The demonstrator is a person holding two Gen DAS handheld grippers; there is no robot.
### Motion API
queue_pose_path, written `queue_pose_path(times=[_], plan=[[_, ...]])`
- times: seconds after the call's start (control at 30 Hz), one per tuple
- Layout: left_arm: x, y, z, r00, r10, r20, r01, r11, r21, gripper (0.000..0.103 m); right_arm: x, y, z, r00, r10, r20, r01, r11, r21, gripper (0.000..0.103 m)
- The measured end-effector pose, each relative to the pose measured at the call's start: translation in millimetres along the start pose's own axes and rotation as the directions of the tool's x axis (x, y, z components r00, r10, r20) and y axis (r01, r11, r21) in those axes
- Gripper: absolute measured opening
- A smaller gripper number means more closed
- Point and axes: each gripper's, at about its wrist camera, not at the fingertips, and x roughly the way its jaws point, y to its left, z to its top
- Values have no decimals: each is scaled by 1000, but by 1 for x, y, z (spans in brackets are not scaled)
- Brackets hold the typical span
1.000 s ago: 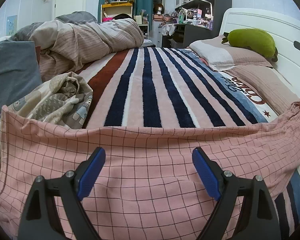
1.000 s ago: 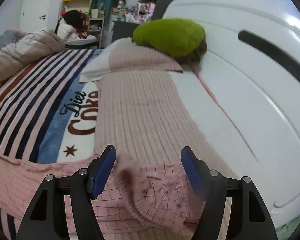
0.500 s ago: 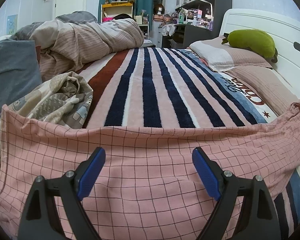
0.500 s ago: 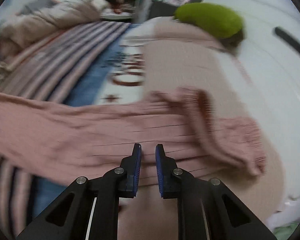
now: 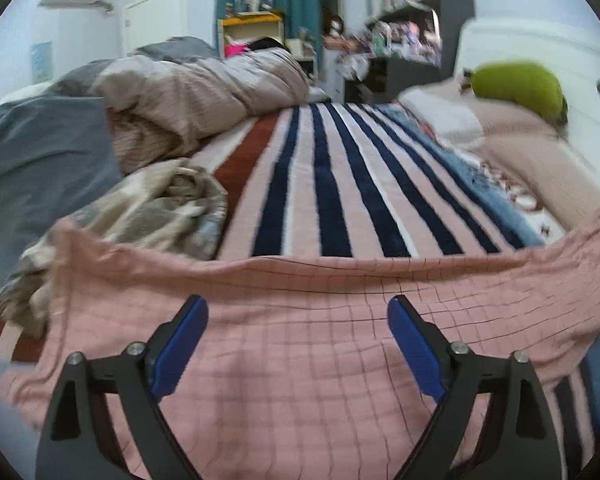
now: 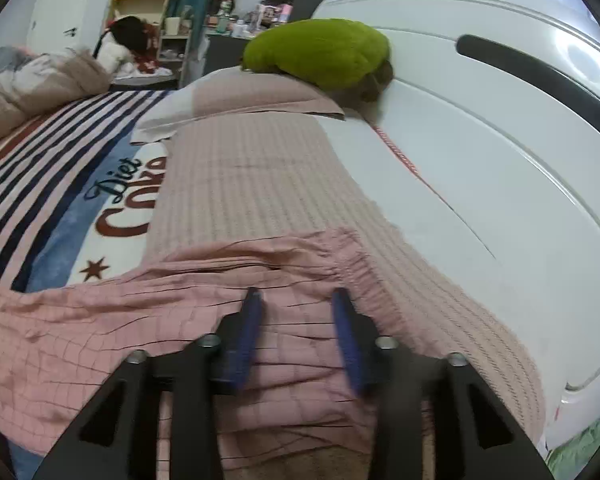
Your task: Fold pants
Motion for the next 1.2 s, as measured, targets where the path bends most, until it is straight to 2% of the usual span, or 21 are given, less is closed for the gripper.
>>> queue_pose_path(times=[0.03,0.13,0.23,0.37,0.4,0.5,0.57,0.6,0.67,0.7,0.77,0.87,1.0,1.13,1.2], plan=[[-7,6,-2,1000,-14,-1,14,999,-31,99,-2,5,0,1000,16,12,-16,1000,1,59],[-33,36,-19,997,-70,-29,64,985,-161,100,-21,10,-4,997,43,67,-44,999,13,65],[-45,58,-35,996,-68,-66,49,967,-248,100,-43,11,-5,992,56,109,-59,998,23,73],[-47,82,-66,978,-149,-147,74,902,-425,99,-68,-1,-10,991,36,131,-45,996,71,76],[-48,82,-71,973,-175,-151,94,895,-436,99,-74,-6,-13,991,30,133,-42,995,88,78],[-53,74,-77,973,-177,-150,101,904,-417,99,-84,-17,-26,994,18,112,-33,991,133,81],[-55,69,-79,966,-209,-155,124,893,-433,99,-87,-26,-39,996,21,82,-35,983,178,81],[-55,68,-80,958,-240,-156,147,881,-450,99,-88,-27,-44,997,23,74,-36,982,184,81],[-47,64,-85,932,-319,-173,196,843,-500,100,-88,-26,-54,997,49,55,-58,982,181,81],[-42,61,-86,929,-323,-179,196,843,-501,100,-88,-26,-60,997,58,43,-65,981,184,81],[-33,56,-84,942,-277,-190,158,865,-477,99,-83,-26,-66,996,82,23,-85,977,196,81],[-20,56,-77,952,-253,-171,142,863,-485,99,-70,-26,-71,992,126,-12,-120,967,226,81],[1,59,-67,963,-215,-164,117,878,-464,99,-61,-29,-65,988,153,26,-155,955,253,81],[16,67,-56,976,-175,-131,94,878,-470,99,-49,-31,-54,980,195,40,-198,932,303,81],[21,71,-50,980,-156,-122,81,878,-472,94,-41,-32,-48,981,185,54,-192,923,334,81]])
